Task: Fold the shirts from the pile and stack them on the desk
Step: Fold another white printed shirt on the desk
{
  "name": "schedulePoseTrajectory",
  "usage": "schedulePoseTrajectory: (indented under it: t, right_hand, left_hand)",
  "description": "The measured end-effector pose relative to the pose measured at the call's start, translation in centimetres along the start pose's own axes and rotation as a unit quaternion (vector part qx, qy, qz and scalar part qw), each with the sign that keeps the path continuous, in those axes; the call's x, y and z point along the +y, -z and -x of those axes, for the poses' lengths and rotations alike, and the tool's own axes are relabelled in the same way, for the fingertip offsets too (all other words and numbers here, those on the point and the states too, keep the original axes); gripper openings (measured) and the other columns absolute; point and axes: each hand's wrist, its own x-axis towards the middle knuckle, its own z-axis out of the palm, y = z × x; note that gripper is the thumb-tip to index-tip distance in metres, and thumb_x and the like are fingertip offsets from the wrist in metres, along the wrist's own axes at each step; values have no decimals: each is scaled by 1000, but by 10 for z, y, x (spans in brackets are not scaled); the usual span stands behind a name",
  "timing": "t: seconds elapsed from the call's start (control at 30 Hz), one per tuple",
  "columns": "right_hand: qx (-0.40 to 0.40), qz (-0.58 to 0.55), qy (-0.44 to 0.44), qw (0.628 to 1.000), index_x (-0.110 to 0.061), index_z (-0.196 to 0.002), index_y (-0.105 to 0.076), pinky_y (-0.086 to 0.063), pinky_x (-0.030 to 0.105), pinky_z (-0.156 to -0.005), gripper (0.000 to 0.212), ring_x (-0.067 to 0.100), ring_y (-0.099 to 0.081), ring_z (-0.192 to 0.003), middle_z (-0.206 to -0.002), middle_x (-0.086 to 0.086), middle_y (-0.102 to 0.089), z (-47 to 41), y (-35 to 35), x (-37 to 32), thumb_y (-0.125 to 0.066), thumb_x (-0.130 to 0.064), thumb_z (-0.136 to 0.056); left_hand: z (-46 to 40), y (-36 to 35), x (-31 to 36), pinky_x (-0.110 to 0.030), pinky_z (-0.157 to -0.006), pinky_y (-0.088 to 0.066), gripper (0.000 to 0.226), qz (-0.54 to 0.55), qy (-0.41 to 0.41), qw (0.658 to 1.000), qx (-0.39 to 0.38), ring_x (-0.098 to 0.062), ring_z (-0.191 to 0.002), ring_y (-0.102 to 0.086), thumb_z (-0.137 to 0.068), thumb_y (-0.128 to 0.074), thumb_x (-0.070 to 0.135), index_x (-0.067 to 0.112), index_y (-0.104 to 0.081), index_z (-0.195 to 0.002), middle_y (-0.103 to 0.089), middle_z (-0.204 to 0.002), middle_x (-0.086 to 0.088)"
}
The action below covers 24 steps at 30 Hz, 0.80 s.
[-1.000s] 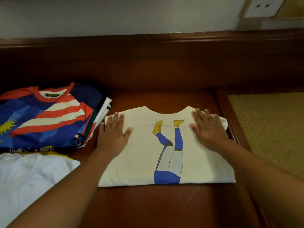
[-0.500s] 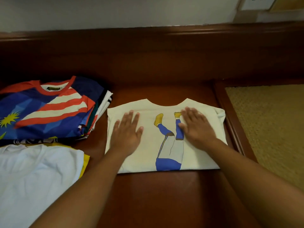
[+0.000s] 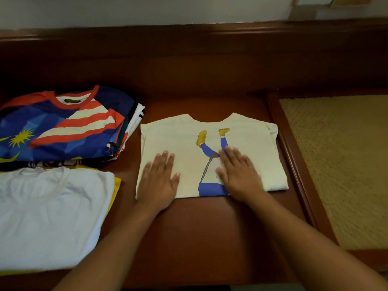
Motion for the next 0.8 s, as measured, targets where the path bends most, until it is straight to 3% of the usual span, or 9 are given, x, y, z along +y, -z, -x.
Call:
schedulePoseTrajectory:
  t: [0.13,0.23,0.3,0.4,0.5,0.63,0.73,0.8]
  right_hand:
    - [-20,5,-101,995,-24,-152,13,9,37,-117,64,15,18,-146,-160,-1,18,17,14,41,-10,-53,-100]
    - [-14,-27,-192,981,-19,-154,7,5,41,-118,67,23,13,-148,-161,7,14,32,24,51,-15,-53,-100]
    - [39,-67,-246,966,-13,-153,-7,-13,44,-118,66,31,-9,-147,-160,14,-7,40,29,48,-29,-46,-101]
    - [129,-147,-312,930,-7,-141,-35,-41,45,-99,58,36,-45,-124,-136,19,-47,46,33,46,-51,-35,-93]
    - [120,-312,-382,862,-3,-132,-46,-47,46,-94,55,37,-55,-113,-126,19,-57,45,38,48,-60,-32,-88]
    - [115,-546,-432,709,2,-124,-54,-42,33,-79,39,27,-53,-99,-121,15,-59,40,54,56,-63,-11,-88]
    - [89,-617,-415,663,-1,-118,-56,-44,34,-67,31,30,-56,-91,-114,15,-61,40,66,60,-57,0,-87]
    - [68,-656,-377,651,-10,-125,-52,-41,30,-51,41,31,-59,-82,-110,13,-63,42,74,60,-53,2,-85]
  left_hand:
    - [23,4,-44,-38,-119,-3,73,29,63,997,-16,-16,-149,2,-91,5,57,20,3,-153,3,-162,0]
    - [32,14,-49,-38,-121,-4,64,57,101,992,-45,-18,-149,3,-100,-12,48,15,1,-154,2,-162,-2]
    - [36,23,-37,-38,-120,-5,63,88,114,990,-12,-19,-149,1,-101,-21,43,13,-5,-154,-2,-162,-4]
    - [39,29,-8,-36,-119,-4,60,95,89,991,24,-20,-149,1,-102,-27,41,18,-10,-154,-5,-162,-3]
    - [38,21,22,-35,-119,-2,56,108,43,993,14,-19,-149,1,-102,-30,39,25,-13,-153,-6,-162,-1]
    - [37,6,35,-37,-118,1,57,87,42,995,7,-20,-149,-2,-99,-15,43,26,-16,-153,-8,-161,-1]
    - [36,11,41,-40,-119,-3,54,83,67,994,-10,-21,-149,-4,-101,-24,39,25,-19,-152,-10,-161,-2]
    - [29,22,54,-39,-119,-8,52,95,93,991,-25,-21,-148,-9,-100,-36,32,24,-26,-150,-16,-160,-3]
